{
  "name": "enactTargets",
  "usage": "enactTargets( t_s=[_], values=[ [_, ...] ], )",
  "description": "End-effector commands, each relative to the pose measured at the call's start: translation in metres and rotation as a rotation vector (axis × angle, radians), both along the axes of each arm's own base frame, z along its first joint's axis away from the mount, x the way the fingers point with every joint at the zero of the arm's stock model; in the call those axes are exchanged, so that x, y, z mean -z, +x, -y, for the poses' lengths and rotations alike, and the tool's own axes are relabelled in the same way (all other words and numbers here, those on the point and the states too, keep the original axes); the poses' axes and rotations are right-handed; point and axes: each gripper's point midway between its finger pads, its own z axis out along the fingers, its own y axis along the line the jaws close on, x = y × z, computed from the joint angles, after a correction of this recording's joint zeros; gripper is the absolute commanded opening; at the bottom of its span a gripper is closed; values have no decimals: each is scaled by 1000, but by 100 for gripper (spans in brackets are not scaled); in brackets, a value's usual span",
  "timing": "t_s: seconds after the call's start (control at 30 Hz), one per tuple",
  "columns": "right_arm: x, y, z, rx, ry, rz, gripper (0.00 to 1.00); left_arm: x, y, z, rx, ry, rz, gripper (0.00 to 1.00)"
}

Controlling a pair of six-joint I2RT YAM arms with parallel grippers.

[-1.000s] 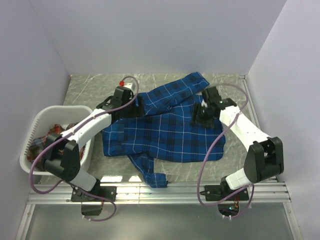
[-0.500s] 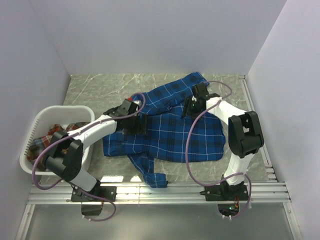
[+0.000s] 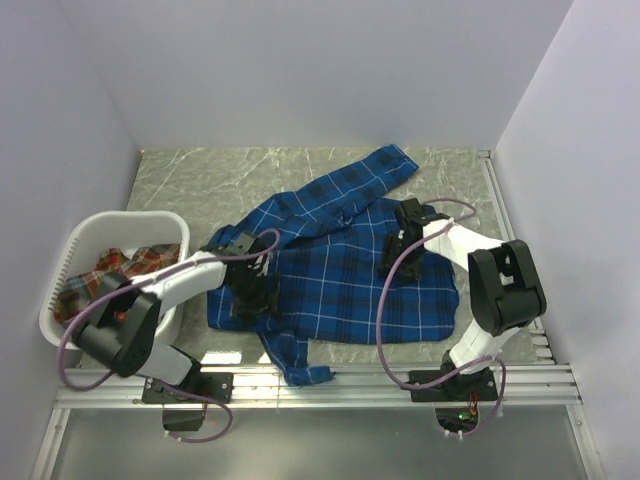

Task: Fold and stack the long sleeve shirts
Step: Flatten the shirt out

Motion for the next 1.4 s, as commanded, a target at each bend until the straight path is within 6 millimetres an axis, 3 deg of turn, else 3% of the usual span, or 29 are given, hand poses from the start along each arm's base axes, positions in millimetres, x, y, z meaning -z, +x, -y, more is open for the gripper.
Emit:
enactTargets(
  t_s=[0.0, 0.1, 0.2, 0.27, 0.3, 0.33, 0.37, 0.4, 0.43, 0.47, 0.5, 0.53, 0.57, 0.6, 0.63, 0.67, 0.7, 0.73, 0.77, 0.8, 0.87, 1.07, 1.13, 1.17, 1.37],
  values=[
    [-2, -30, 22, 36, -65, -76, 68, -21, -40, 2, 3, -97, -82, 81],
    [-29, -7, 22, 17, -63, 54, 68, -44, -30, 3, 24, -134, 36, 82],
    [-70, 28, 12, -7, -12, 244, 68, -98, 33, 12, -14, -157, 350, 83],
    [-90, 43, 5, -25, 18, 327, 68, -114, 74, 9, -72, -121, 477, 83],
    [-104, 55, -3, -37, 54, 378, 68, -132, 95, 11, -95, -126, 535, 83],
    [-107, 61, -7, -46, 65, 392, 68, -136, 112, 8, -116, -109, 564, 83],
    [-116, 70, -12, -47, 81, 427, 68, -125, 132, 5, -137, -56, 565, 83],
    [-113, 73, -15, -52, 87, 421, 68, -139, 153, 6, -158, -50, 603, 83],
    [-112, 74, -18, -58, 88, 419, 68, -140, 170, 1, -190, -20, 610, 84],
    [-112, 76, -21, -62, 91, 421, 68, -123, 188, -2, -216, 44, 590, 84],
    [-108, 77, -22, -64, 88, 413, 68, -140, 212, 1, -249, 45, 644, 84],
    [-104, 75, -25, -67, 93, 405, 68, -140, 226, 1, -269, 61, 658, 83],
    [-102, 74, -26, -65, 98, 399, 68, -121, 239, 5, -271, 91, 628, 82],
    [-96, 71, -27, -67, 103, 388, 68, -135, 258, 10, -290, 85, 669, 80],
    [-93, 68, -29, -71, 113, 377, 68, -132, 269, 13, -303, 88, 666, 79],
    [-88, 65, -30, -68, 116, 368, 68, -113, 280, 17, -303, 113, 640, 76],
    [-86, 63, -30, -70, 117, 367, 68, -119, 294, 23, -310, 95, 660, 75],
    [-85, 61, -32, -71, 119, 365, 68, -116, 302, 27, -313, 93, 664, 73],
    [-79, 58, -31, -72, 115, 358, 68, -96, 309, 30, -307, 106, 637, 69],
    [-76, 56, -31, -73, 113, 352, 68, -102, 319, 37, -309, 88, 652, 67],
    [-68, 51, -32, -73, 115, 335, 68, -79, 328, 40, -311, 111, 615, 62],
    [-43, 37, -32, -79, 120, 270, 68, -50, 355, 50, -333, 103, 633, 50],
    [-36, 33, -33, -80, 127, 247, 68, -41, 360, 54, -335, 93, 635, 49],
    [-32, 29, -34, -86, 130, 233, 68, -39, 363, 58, -334, 75, 642, 43],
    [-20, 21, -36, -98, 141, 181, 68, -11, 362, 72, -324, 14, 595, 40]
  ],
)
